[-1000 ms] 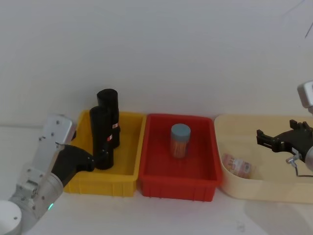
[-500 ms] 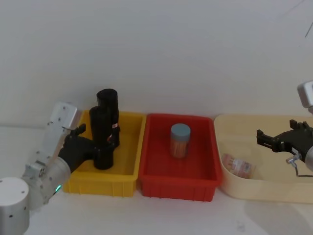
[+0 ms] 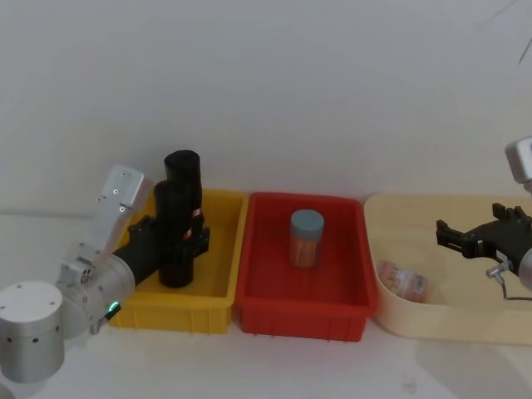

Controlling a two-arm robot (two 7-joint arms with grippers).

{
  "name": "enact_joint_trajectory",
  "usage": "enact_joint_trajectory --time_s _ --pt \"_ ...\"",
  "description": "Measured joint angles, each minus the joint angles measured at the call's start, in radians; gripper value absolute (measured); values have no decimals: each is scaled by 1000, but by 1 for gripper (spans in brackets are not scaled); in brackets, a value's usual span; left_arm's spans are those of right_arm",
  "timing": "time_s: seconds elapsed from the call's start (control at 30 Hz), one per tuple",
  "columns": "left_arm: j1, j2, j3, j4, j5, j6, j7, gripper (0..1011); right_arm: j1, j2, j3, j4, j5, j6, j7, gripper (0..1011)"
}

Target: Pick up the garbage bag with the one hand and transfer it to the other hand.

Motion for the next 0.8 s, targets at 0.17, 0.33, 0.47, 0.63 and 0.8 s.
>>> enact_joint_trajectory --time_s 0.17,0.33,0.47,0.63,0.8 --pt "-16 -7 3 22 -6 3 -16 747 0 0 0 0 0 0 0 999" --pt "-27 -12 5 37 -10 5 -27 599 0 0 0 0 0 0 0 999" --pt "-32 -14 5 43 -11 6 -32 511 0 0 0 0 0 0 0 999" --pt "-32 -15 5 42 -11 6 -34 465 0 0 0 0 0 0 0 999" --pt "-34 -15 5 29 -7 7 -36 441 0 0 0 0 0 0 0 999"
